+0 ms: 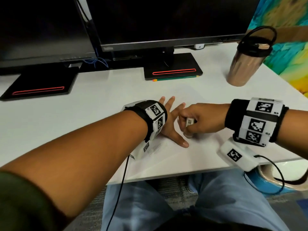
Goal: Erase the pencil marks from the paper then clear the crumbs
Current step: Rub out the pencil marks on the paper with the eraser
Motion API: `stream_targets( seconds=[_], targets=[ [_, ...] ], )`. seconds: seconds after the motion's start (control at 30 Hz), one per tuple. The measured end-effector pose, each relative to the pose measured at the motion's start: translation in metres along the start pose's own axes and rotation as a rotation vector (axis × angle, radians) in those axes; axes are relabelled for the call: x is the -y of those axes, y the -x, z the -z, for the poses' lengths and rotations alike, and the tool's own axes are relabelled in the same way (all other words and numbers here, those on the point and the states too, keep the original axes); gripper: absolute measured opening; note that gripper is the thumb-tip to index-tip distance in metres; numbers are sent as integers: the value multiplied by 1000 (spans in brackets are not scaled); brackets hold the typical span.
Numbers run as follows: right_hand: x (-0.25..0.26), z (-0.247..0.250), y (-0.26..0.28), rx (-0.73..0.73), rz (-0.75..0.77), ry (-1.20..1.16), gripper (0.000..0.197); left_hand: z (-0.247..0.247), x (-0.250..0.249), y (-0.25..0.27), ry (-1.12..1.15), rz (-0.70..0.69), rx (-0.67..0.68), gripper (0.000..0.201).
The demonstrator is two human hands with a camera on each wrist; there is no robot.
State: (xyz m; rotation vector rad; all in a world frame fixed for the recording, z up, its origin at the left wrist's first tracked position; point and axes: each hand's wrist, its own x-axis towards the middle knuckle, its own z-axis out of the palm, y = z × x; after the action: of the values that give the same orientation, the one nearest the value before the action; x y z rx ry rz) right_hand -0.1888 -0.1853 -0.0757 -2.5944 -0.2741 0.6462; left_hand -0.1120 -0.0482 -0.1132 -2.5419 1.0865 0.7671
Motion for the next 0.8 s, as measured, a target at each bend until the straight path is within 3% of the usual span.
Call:
stream_targets(
  seconds=[0.13, 0.3, 0.4, 0.6, 0.8],
  targets=[
    [-1, 13, 7, -313, -14, -35, 8, 2, 6, 5, 25, 0, 10, 142],
    [6, 21, 18, -428, -11, -173, 3, 0, 20, 26, 71, -41, -3, 146],
    [13, 8, 11, -386, 3, -148, 5, -8, 23, 31, 36, -40, 19, 143],
    [8, -9, -10, -309, -126, 34, 7, -13, 17, 20, -25, -22, 44, 141],
    [12, -12, -8, -200, -61, 8, 4, -17, 17, 18, -39, -24, 12, 140]
  ],
)
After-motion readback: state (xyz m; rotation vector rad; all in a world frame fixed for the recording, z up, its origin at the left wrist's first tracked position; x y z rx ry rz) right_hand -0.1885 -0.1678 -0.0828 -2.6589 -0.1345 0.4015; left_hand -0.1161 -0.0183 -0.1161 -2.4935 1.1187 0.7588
